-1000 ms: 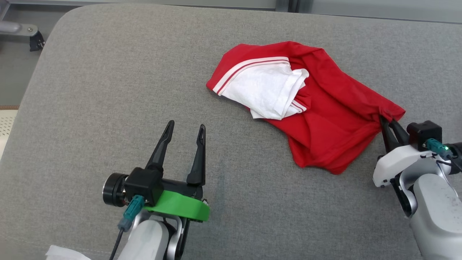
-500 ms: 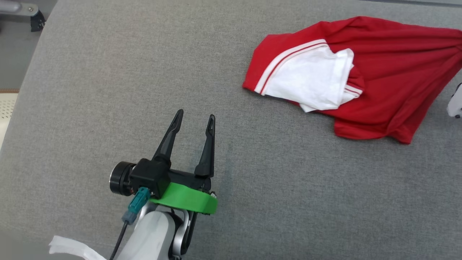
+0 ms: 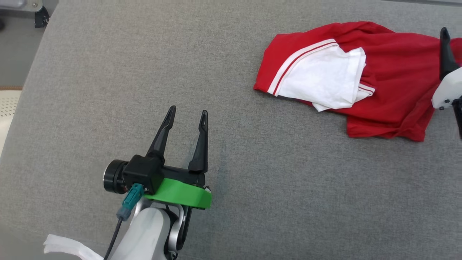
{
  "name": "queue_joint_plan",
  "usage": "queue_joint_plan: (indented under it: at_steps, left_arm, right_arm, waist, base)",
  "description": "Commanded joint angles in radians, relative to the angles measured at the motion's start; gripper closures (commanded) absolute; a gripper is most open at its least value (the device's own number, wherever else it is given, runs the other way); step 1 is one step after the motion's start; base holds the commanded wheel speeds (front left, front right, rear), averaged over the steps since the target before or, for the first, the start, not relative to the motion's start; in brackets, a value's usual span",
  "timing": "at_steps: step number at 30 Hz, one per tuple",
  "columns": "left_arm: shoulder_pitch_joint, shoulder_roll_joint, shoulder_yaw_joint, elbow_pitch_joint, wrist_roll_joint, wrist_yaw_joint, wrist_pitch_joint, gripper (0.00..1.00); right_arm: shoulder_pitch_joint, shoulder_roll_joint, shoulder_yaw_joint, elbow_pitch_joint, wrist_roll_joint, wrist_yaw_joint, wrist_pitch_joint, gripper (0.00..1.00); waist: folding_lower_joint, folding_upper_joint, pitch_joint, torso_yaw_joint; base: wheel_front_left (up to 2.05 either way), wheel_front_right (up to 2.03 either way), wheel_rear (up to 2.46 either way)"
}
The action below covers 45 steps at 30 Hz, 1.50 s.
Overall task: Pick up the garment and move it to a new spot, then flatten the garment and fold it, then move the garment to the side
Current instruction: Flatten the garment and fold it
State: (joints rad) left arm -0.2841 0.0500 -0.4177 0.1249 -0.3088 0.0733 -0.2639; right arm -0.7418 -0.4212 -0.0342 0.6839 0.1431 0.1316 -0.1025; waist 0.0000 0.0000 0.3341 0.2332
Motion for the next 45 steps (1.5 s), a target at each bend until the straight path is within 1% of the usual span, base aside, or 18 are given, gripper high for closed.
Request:
queue_joint_plan:
  at_steps: [1, 4, 7, 11, 14, 18, 23, 26, 30, 32, 39, 41, 45]
  left_arm:
    - [-0.003, 0.002, 0.011, -0.001, 0.004, -0.004, 0.000, 0.00]
    - [0.010, 0.002, 0.026, -0.001, 0.011, -0.009, 0.000, 0.00]
    - [0.031, 0.002, 0.039, 0.006, 0.014, -0.015, 0.000, 0.00]
    - [0.059, 0.002, 0.053, 0.010, 0.012, -0.021, 0.000, 0.00]
    - [0.082, 0.002, 0.061, 0.014, 0.024, -0.017, 0.000, 0.00]
    - [0.108, 0.002, 0.067, 0.007, 0.030, -0.013, 0.000, 0.00]
    - [0.139, 0.002, 0.072, 0.007, 0.038, -0.035, 0.000, 0.00]
    - [0.160, 0.002, 0.092, 0.002, 0.040, -0.036, 0.000, 0.00]
    - [0.183, 0.002, 0.113, 0.003, 0.039, -0.025, 0.000, 0.00]
    - [0.199, 0.002, 0.119, 0.012, 0.022, -0.020, 0.000, 0.00]
    - [0.195, 0.002, 0.119, 0.025, 0.027, -0.026, 0.000, 0.00]
    - [0.187, 0.002, 0.117, 0.025, 0.025, -0.027, 0.000, 0.00]
    - [0.164, 0.002, 0.099, 0.026, 0.035, -0.034, 0.000, 0.00]
  right_arm:
    - [0.026, 0.013, 0.009, -0.016, 0.014, -0.002, -0.018, 0.00]
    - [0.071, 0.045, 0.027, -0.057, 0.034, -0.002, -0.047, 0.00]
    - [0.134, 0.095, 0.027, -0.105, 0.085, -0.002, -0.072, 0.00]
    - [0.245, 0.138, 0.063, -0.207, 0.108, -0.002, -0.094, 0.00]
    - [0.333, 0.167, 0.074, -0.294, 0.111, -0.002, -0.106, 0.00]
    - [0.435, 0.208, 0.068, -0.405, 0.117, -0.002, -0.113, 0.00]
    - [0.548, 0.267, 0.048, -0.509, 0.126, -0.002, -0.117, 0.00]
    - [0.610, 0.296, 0.047, -0.556, 0.109, -0.002, -0.123, 0.00]
    - [0.671, 0.322, 0.047, -0.585, 0.096, -0.002, -0.131, 0.00]
    - [0.683, 0.333, 0.043, -0.590, 0.097, -0.002, -0.132, 0.00]
    - [0.690, 0.351, 0.056, -0.590, 0.083, -0.002, -0.117, 0.00]
    - [0.683, 0.355, 0.053, -0.574, 0.087, -0.002, -0.099, 0.00]
    - [0.648, 0.364, 0.084, -0.519, 0.078, -0.002, -0.067, 0.00]
  waist:
    - [0.0000, 0.0000, -0.039, -0.038]
    - [0.0000, 0.0000, -0.075, -0.066]
    - [0.0000, 0.0000, -0.124, -0.089]
    - [0.0000, 0.0000, -0.183, -0.122]
    - [0.0000, 0.0000, -0.213, -0.144]
    - [0.0000, 0.0000, -0.232, -0.167]
    - [0.0000, 0.0000, -0.249, -0.181]
    - [0.0000, 0.0000, -0.256, -0.189]
    - [0.0000, 0.0000, -0.267, -0.201]
    - [0.0000, 0.0000, -0.269, -0.205]
    - [0.0000, 0.0000, -0.263, -0.202]
    - [0.0000, 0.0000, -0.256, -0.197]
    - [0.0000, 0.0000, -0.228, -0.174]
  base:
    - [0.00, 0.00, 0.00]
    - [0.00, 0.00, 0.00]
    - [0.00, 0.00, 0.00]
    - [0.00, 0.00, 0.00]
    - [0.00, 0.00, 0.00]
    - [0.00, 0.00, 0.00]
    - [0.00, 0.00, 0.00]
    - [0.00, 0.00, 0.00]
    - [0.00, 0.00, 0.00]
    - [0.00, 0.00, 0.00]
    - [0.00, 0.00, 0.00]
    - [0.00, 0.00, 0.00]
    - [0.00, 0.00, 0.00]
